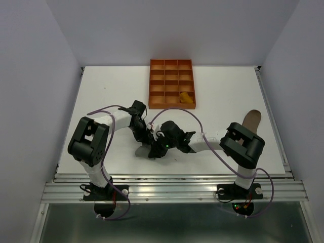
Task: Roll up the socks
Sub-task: Roll the sock at the center of the board.
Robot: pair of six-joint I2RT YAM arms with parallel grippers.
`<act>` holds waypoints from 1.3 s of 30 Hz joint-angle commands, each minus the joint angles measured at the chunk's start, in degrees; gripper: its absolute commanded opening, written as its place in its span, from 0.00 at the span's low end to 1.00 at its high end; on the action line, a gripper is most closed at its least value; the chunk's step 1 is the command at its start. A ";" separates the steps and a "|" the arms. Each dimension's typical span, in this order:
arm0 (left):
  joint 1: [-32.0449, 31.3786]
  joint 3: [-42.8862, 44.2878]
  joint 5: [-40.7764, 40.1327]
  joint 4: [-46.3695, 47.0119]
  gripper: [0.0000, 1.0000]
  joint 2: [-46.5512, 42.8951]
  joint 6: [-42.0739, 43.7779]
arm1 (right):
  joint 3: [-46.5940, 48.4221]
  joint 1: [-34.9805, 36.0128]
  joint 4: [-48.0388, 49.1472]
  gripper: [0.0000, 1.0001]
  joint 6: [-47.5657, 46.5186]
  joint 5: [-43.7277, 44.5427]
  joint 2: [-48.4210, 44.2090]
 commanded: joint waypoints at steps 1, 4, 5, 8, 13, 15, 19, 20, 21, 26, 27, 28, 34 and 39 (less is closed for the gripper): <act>2.09 -1.27 -15.39 4.74 0.00 1.44 -0.06 | -1.25 -1.22 -6.09 0.01 8.32 -9.39 2.83; 2.01 -0.92 -15.39 5.53 0.00 1.35 -0.42 | -1.34 -3.24 -5.65 0.01 11.66 -11.49 4.49; 2.01 -0.84 -15.39 6.40 0.00 0.91 -0.24 | -1.25 -3.94 -5.73 0.01 12.45 -12.29 5.11; 2.01 -0.31 -15.39 7.55 0.00 -0.58 -0.33 | -0.98 -7.01 -5.91 0.01 16.93 -17.10 8.36; 1.92 -0.31 -13.39 11.32 0.02 -5.85 1.86 | 1.29 -9.40 -8.10 0.01 18.70 -19.67 12.22; 1.75 -0.31 -12.32 12.12 0.06 -7.17 2.83 | 2.87 -10.02 -11.52 0.01 18.79 -19.94 13.46; 1.48 0.92 -13.73 10.28 0.17 -9.46 3.19 | 5.34 -10.62 -14.43 0.01 19.75 -19.59 15.75; 1.48 0.92 -13.81 9.67 0.18 -10.51 3.45 | 6.56 -10.63 -16.44 0.01 19.75 -18.55 16.18; 1.40 0.40 -13.73 9.40 0.18 -11.13 3.45 | 7.01 -10.63 -18.46 0.01 19.75 -17.93 17.15; 1.39 -5.22 -12.50 6.68 0.27 -18.84 3.10 | 6.84 -11.77 -18.92 0.01 21.86 -17.31 18.56; 1.39 -6.71 -11.80 6.68 0.31 -20.52 3.10 | 6.66 -11.77 -19.01 0.01 22.13 -16.52 18.65; 1.39 -9.33 -10.83 6.41 0.36 -22.02 3.01 | 6.57 -12.30 -18.92 0.01 22.21 -16.25 19.00; 1.39 -19.97 -3.64 8.51 0.53 -33.79 2.75 | 6.31 -12.83 -18.92 0.01 21.95 -15.20 19.79; 1.31 -24.47 -0.37 11.68 0.53 -36.00 2.92 | 6.40 -12.83 -18.92 0.01 21.69 -14.58 20.49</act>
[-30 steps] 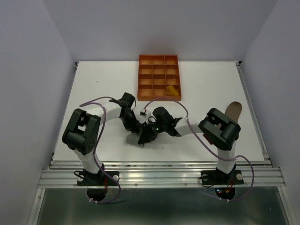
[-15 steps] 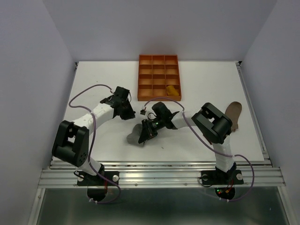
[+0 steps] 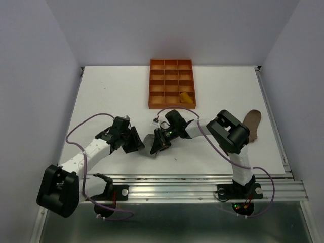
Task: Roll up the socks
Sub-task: Roll the sock at the center of the board.
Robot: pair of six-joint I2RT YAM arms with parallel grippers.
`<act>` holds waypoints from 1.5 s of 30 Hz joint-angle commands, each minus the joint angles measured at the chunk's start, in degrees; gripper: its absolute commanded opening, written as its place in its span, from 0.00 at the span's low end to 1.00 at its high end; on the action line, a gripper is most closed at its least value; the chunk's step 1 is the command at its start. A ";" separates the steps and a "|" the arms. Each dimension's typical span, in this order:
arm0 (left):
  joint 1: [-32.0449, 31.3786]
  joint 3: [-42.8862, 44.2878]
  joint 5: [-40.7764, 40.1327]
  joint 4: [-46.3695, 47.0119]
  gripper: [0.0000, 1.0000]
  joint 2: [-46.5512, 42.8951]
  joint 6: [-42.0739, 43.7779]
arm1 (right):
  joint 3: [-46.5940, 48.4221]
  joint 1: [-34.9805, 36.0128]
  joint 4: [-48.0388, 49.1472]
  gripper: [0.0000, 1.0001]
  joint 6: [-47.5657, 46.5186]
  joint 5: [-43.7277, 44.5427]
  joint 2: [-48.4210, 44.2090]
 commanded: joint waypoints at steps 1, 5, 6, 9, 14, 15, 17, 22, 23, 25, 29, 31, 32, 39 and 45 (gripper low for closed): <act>-0.20 -2.79 4.59 3.25 0.53 -2.04 0.67 | -3.37 -0.11 -12.23 0.01 -2.95 10.79 5.74; -0.29 -5.17 3.72 4.91 0.64 -8.18 -1.17 | -3.02 -0.11 -12.23 0.01 -2.86 10.53 6.53; -0.20 -5.70 3.81 5.18 0.72 -9.07 -1.61 | -2.93 -0.11 -12.23 0.01 -2.86 10.53 6.62; -0.29 -7.89 3.28 5.44 0.75 -10.66 -3.27 | -3.19 -0.11 -12.23 0.01 -2.86 10.71 6.36; -0.38 -7.81 1.96 5.37 0.74 -6.98 -3.28 | -2.76 -0.11 -12.23 0.01 -3.21 10.01 6.88; -0.38 -7.81 1.96 5.36 0.73 -6.36 -3.37 | -2.76 -0.11 -12.23 0.01 -3.21 9.74 6.97; -0.55 -8.25 2.31 5.97 0.70 -4.69 -3.46 | -2.58 -0.11 -12.23 0.01 -3.29 9.65 7.06; -0.90 -9.74 2.49 9.39 0.68 -2.49 -4.51 | -2.67 -0.63 -12.23 0.01 -3.91 10.09 6.45; -0.99 -9.92 2.31 10.62 0.67 -1.44 -4.77 | -2.58 -0.63 -12.23 0.01 -3.91 10.09 6.53; -1.08 -9.57 1.96 11.07 0.65 -0.12 -4.60 | -2.49 -0.63 -12.23 0.01 -4.26 9.83 6.62; -1.26 -8.43 2.05 13.18 0.55 3.75 -4.95 | -1.79 -0.63 -12.58 0.01 -5.75 9.92 6.53; -1.34 -7.90 2.14 13.44 0.51 5.33 -5.04 | -1.00 -0.63 -13.28 0.02 -6.80 10.00 6.27; -1.43 -7.29 2.22 13.45 0.45 6.90 -5.04 | -0.82 -0.63 -13.55 0.02 -7.16 10.35 5.92; -2.31 -5.70 3.28 11.60 0.00 10.35 -4.07 | 0.67 -0.63 -14.51 0.11 -9.00 12.02 4.52; -2.75 -2.72 2.40 6.77 0.00 13.86 -4.42 | 3.13 -0.63 -15.13 0.43 -16.73 17.21 -4.28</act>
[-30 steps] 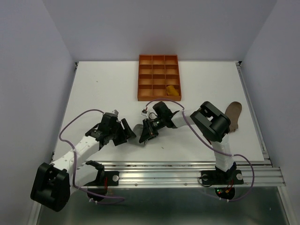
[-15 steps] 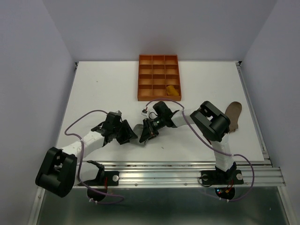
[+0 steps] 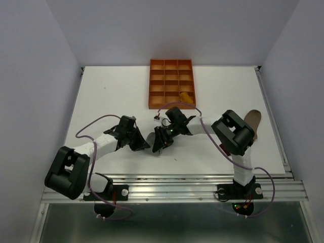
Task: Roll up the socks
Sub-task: Roll the sock at the center of the board.
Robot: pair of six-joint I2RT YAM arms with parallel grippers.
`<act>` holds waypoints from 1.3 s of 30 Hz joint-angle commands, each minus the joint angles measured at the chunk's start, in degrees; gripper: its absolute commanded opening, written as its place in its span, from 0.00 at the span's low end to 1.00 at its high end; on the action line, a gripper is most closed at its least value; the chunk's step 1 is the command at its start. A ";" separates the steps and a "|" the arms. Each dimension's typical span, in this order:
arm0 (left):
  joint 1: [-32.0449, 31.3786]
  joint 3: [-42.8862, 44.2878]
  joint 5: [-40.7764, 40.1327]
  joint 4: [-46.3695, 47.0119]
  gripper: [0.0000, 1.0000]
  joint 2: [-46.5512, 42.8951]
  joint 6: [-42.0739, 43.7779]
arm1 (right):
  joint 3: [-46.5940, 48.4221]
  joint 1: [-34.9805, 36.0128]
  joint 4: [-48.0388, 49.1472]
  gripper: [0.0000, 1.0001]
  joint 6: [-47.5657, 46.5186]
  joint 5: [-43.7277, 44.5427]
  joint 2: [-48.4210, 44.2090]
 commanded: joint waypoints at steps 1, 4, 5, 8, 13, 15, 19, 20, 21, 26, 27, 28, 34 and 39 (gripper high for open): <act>-1.07 1.57 -4.74 -6.59 0.00 4.81 0.82 | 0.33 0.55 -5.84 0.49 -11.31 15.24 -5.66; -1.07 3.07 -7.46 -10.97 0.00 5.61 0.65 | 0.34 0.55 -5.67 0.56 -14.57 18.49 -10.68; -0.98 3.94 -8.00 -12.81 0.00 6.22 0.73 | 0.07 0.55 -5.40 0.57 -15.11 19.72 -11.83; -0.98 4.21 -5.82 -12.05 0.00 7.01 1.70 | -2.12 0.55 -2.86 0.61 -17.83 23.50 -16.13; -0.98 5.18 -3.44 -11.43 0.00 9.56 1.79 | -7.74 2.12 5.58 0.63 -23.97 22.89 -22.91; -0.98 5.27 -2.73 -11.25 0.00 9.74 1.79 | -9.33 3.96 5.67 0.63 -29.05 23.94 -25.29; -0.98 6.58 -0.80 -12.30 0.00 10.79 2.14 | -11.18 8.45 5.94 0.63 -34.44 26.14 -27.22; -0.98 6.93 -0.19 -12.57 0.00 11.23 2.49 | -11.44 10.11 5.76 0.63 -35.14 26.67 -27.40; -0.98 7.02 0.52 -12.92 0.00 11.58 2.66 | -11.62 11.08 5.59 0.63 -35.85 28.15 -27.58; -0.98 8.17 1.31 -15.82 0.00 13.08 2.49 | -11.70 16.10 4.18 0.63 -39.81 35.09 -27.14; -0.89 8.43 1.40 -16.17 0.00 13.17 2.40 | -11.88 16.71 4.53 0.63 -39.81 36.15 -26.79; -0.89 8.69 1.32 -16.61 0.00 13.34 2.40 | -11.88 16.72 4.36 0.62 -39.98 37.73 -26.53; -0.80 10.19 2.81 -18.37 0.00 13.87 2.31 | -11.36 19.53 2.86 0.61 -42.09 45.38 -23.98; -0.28 11.24 2.90 -19.86 0.00 13.96 2.67 | -9.52 22.16 1.37 0.61 -43.59 51.89 -19.68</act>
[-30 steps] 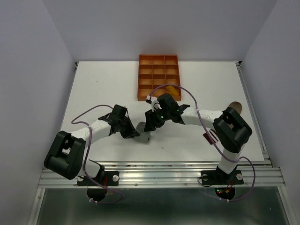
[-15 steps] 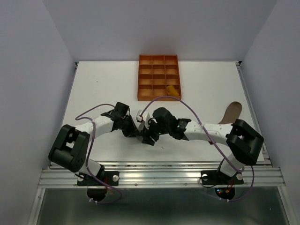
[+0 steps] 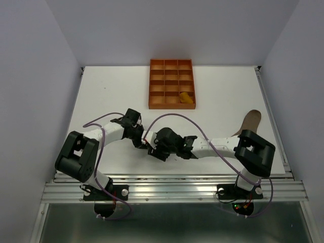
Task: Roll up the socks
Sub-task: Roll the sock at the center of the board.
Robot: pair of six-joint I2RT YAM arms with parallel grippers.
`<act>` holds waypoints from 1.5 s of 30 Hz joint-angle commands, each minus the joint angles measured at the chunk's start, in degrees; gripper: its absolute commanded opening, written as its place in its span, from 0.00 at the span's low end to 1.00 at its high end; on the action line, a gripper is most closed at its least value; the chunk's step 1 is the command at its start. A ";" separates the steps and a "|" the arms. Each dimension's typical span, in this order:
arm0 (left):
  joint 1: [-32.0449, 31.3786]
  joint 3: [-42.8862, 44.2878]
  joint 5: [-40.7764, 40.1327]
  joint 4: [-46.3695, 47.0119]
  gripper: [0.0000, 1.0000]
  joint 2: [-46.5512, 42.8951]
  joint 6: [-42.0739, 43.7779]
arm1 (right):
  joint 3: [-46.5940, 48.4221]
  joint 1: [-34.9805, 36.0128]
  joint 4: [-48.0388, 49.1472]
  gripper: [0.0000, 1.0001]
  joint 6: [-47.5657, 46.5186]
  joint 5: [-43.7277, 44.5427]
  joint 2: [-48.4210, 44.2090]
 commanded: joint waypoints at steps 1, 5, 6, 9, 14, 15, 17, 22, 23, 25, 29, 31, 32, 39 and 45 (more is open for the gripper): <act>0.27 -0.60 -2.89 -9.31 0.00 1.81 2.62 | 1.92 2.23 -0.45 0.59 -2.56 7.40 3.21; 1.06 -0.25 -2.98 -10.10 0.00 2.33 2.89 | 2.01 4.07 -0.45 0.58 -2.91 7.83 4.36; 1.15 -0.25 -2.90 -10.36 0.00 2.33 2.89 | 2.01 4.60 -0.45 0.58 -2.92 9.58 4.62; 1.85 -0.51 -1.76 -10.10 0.00 2.07 2.97 | 2.19 5.13 -1.67 0.58 -3.18 12.22 6.03; 2.64 -0.60 0.18 -10.19 0.00 1.98 3.32 | 2.36 5.13 -2.99 0.30 -2.66 14.25 7.88; 2.90 -0.69 0.79 -10.01 0.00 1.98 3.59 | 2.28 5.13 -3.08 0.26 -2.57 14.43 8.40; 2.91 -0.60 1.32 -9.57 0.02 1.55 3.59 | 2.10 5.13 -3.52 0.12 -1.08 14.43 8.75; 3.17 0.27 -1.57 -8.69 0.30 -1.70 2.80 | 1.92 5.13 -3.96 0.01 2.09 11.37 9.11; 3.17 0.62 -2.62 -8.69 0.37 -2.23 2.89 | 2.01 5.13 -3.96 0.01 3.75 9.87 8.85; 3.35 1.68 -4.73 -8.69 0.42 -4.60 2.89 | 2.10 3.12 -4.40 0.01 6.12 4.44 7.71; 3.43 2.82 -9.12 -7.20 0.45 -8.90 2.36 | 2.10 -0.22 -5.02 0.01 9.55 -3.84 6.04; 3.35 3.35 -11.06 -7.37 0.45 -10.58 2.18 | 2.10 -1.97 -5.72 0.01 10.70 -7.43 5.77; 3.43 3.53 -12.90 -7.37 0.45 -11.46 2.18 | 2.36 -2.51 -6.07 0.01 11.93 -8.67 5.85; 3.52 0.38 -16.43 -7.12 0.45 -18.58 1.65 | 5.08 -9.18 -7.65 0.01 19.84 -18.52 10.06; 3.35 -5.43 -8.79 0.08 0.47 -23.32 4.02 | 9.74 -14.63 -11.86 0.01 23.97 -26.96 14.99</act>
